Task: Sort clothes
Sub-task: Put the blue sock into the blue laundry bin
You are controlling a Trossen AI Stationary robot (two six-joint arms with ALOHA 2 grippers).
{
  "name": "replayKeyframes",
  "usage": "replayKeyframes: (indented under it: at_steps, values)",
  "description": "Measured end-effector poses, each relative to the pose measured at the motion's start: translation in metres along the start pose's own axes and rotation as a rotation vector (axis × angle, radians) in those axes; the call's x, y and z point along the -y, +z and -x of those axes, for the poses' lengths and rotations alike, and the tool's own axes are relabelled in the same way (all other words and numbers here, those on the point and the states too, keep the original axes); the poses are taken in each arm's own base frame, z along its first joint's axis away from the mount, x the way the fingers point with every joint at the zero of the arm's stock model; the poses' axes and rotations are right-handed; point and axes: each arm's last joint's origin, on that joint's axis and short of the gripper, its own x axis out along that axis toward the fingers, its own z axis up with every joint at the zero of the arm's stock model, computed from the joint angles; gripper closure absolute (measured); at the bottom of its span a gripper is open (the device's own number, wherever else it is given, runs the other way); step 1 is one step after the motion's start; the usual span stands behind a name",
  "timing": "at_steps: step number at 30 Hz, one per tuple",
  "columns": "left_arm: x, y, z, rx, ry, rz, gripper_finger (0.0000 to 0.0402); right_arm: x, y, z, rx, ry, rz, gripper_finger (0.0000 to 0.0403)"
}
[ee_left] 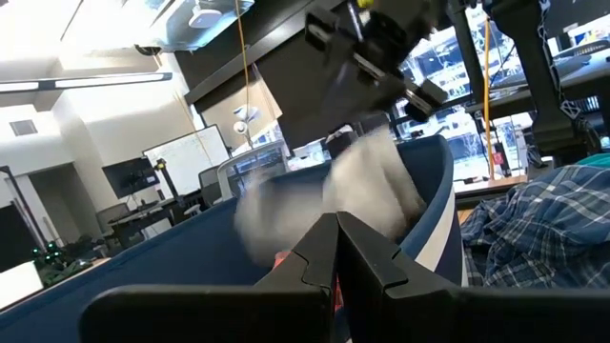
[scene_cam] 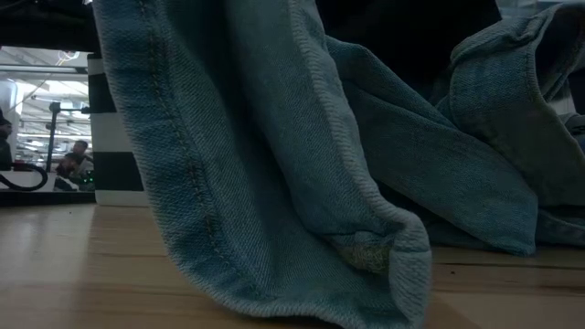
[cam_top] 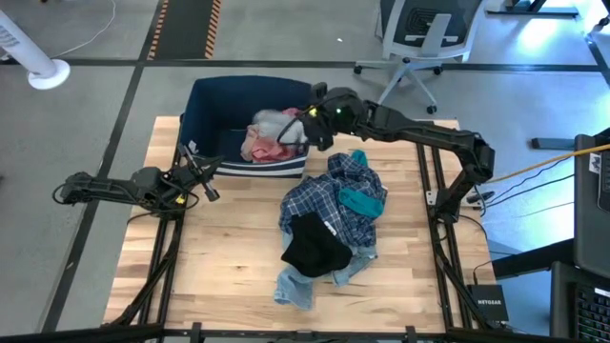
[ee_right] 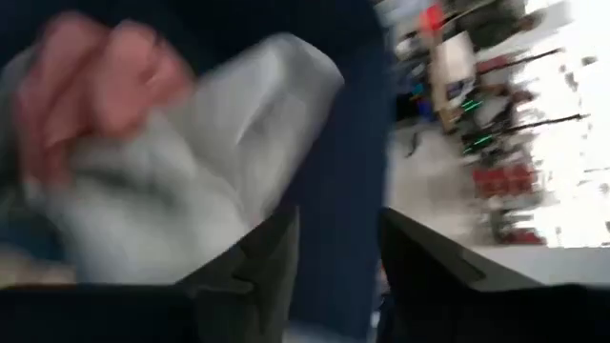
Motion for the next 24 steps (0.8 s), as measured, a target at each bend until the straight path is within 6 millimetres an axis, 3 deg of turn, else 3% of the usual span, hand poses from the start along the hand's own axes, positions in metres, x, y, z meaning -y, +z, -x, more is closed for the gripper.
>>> replayKeyframes:
  at_steps: [7, 13, 18, 24]
  values:
    - [0.000, 0.000, 0.000, 0.000, 0.000, 0.000, 0.0400, -0.016, 0.016, 0.027, -0.204, 0.051, 0.104, 0.0208]
    - [0.000, 0.000, 0.000, 0.000, 0.001, 0.000, 0.0400, -0.028, 0.046, 0.081, -0.157, 0.156, 0.142, 0.0209]
    - [0.000, 0.000, 0.000, 0.000, 0.000, 0.001, 0.0400, -0.052, 0.063, 0.125, -0.132, 0.279, 0.125, 0.0208]
    - [0.000, 0.000, 0.000, 0.000, 0.000, 0.000, 0.0400, -0.089, 0.076, 0.164, -0.181, 0.438, 0.094, 0.0208]
